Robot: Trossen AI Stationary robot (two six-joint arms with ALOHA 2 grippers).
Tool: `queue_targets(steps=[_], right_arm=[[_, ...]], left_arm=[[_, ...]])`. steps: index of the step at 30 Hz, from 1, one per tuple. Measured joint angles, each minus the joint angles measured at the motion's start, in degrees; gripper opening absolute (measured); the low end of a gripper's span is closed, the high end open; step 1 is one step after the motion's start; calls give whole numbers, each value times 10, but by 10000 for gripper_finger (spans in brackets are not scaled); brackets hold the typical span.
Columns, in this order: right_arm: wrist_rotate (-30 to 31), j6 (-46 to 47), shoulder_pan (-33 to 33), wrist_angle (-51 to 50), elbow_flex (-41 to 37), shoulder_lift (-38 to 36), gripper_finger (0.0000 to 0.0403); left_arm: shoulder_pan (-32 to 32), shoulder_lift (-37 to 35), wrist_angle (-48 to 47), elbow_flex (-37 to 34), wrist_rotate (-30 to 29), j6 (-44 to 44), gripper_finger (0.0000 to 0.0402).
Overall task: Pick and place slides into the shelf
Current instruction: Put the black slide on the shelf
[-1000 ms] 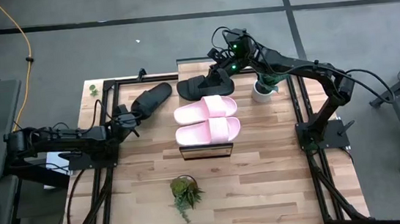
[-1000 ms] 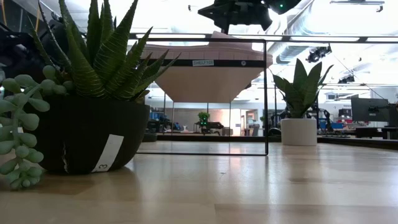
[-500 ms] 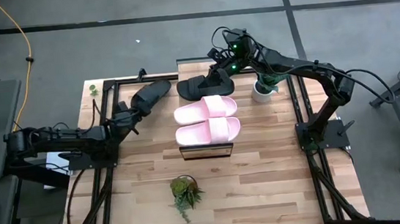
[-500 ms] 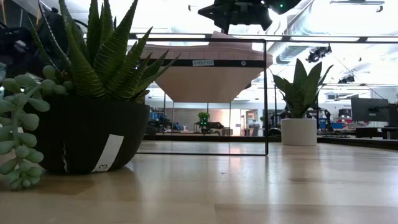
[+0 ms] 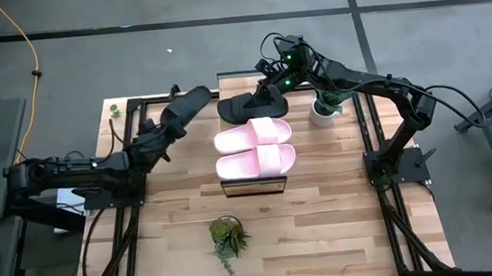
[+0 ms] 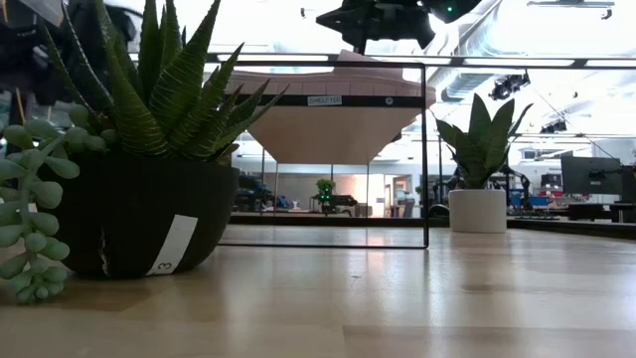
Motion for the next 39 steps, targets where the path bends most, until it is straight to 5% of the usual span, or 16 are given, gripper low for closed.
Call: queue_targets(steps=[15, 25, 39], right_arm=[[28, 10, -12, 24, 0, 0, 1], [17, 14, -48, 25, 0, 0, 3], [-52, 14, -95, 28, 0, 0, 118]], left_arm=[[0, -78, -50, 113, -10, 152, 0], [0, -115, -140, 184, 56, 167, 0], [0, -118, -244, 317, 153, 181, 0]])
